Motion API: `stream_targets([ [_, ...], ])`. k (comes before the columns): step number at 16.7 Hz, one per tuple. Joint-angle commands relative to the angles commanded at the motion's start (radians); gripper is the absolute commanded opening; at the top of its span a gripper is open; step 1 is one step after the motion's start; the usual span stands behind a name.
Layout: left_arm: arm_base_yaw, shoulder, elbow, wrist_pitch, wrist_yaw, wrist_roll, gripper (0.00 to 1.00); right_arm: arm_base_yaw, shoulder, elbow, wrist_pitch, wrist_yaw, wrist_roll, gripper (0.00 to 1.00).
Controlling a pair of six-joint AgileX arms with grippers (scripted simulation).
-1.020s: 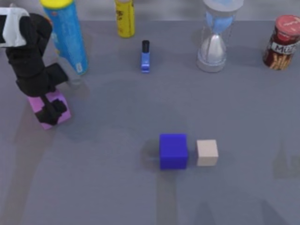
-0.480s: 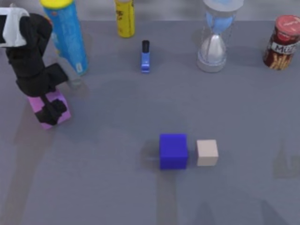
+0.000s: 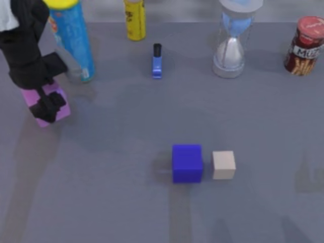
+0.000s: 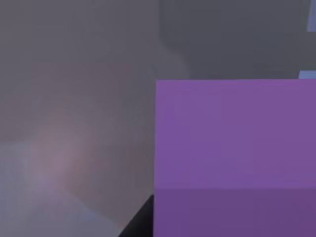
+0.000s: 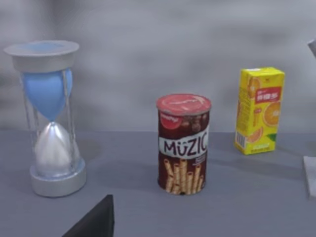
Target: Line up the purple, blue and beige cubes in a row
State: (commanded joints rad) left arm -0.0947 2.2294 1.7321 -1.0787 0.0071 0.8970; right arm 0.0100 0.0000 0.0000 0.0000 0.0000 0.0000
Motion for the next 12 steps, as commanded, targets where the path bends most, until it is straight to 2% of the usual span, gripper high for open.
stream_targets([
  [3, 0.007, -0.032, 0.048, -0.074, -0.001, -0.003, 0.0, 0.0, 0.0, 0.0, 0.0, 0.0, 0.0, 1.0],
  [8, 0.0, -0.032, 0.047, -0.074, -0.002, 0.0, 0.0, 0.0, 0.0, 0.0, 0.0, 0.0, 0.0, 1.0],
  [12, -0.097, -0.087, -0.014, -0.063, -0.002, 0.032, 0.0, 0.0, 0.0, 0.0, 0.0, 0.0, 0.0, 1.0],
])
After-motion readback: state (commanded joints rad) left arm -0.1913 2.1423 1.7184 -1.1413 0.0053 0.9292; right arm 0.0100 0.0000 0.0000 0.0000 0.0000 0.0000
